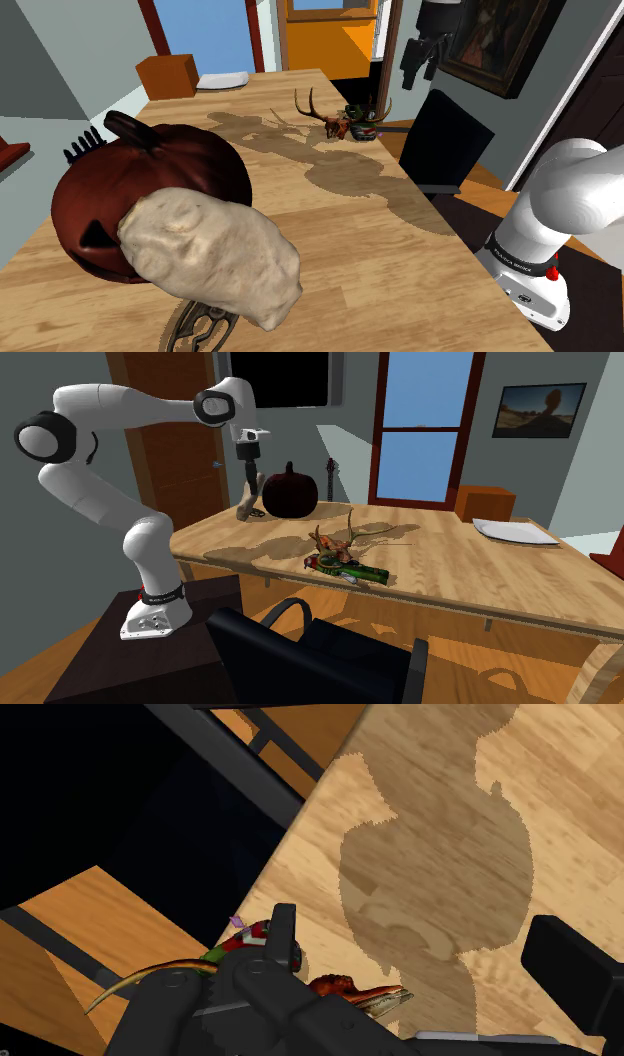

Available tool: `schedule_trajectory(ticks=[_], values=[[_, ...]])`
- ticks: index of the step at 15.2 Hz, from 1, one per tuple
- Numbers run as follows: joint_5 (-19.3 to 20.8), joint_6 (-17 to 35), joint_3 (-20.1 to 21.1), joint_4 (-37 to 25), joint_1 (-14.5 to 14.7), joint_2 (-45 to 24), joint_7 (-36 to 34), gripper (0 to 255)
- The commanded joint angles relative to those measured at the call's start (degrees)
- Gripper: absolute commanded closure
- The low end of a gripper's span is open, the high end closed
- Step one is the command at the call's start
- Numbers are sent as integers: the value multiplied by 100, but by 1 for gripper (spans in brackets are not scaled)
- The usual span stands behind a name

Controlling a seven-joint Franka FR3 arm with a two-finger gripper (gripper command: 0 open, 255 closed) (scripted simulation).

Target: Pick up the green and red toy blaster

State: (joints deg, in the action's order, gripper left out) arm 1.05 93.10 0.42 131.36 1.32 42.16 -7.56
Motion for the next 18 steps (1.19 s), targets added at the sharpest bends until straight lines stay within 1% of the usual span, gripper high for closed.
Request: schedule_trajectory(ticks=[1, 5, 10, 18], values=[[0, 0, 0, 0, 0, 0, 0, 0], [33, 561, -21, -172, -184, -766, -319, 0], [82, 1148, -76, -536, -398, -1759, -710, 0], [131, 1798, -243, -1430, -693, -3372, -1289, 0]])
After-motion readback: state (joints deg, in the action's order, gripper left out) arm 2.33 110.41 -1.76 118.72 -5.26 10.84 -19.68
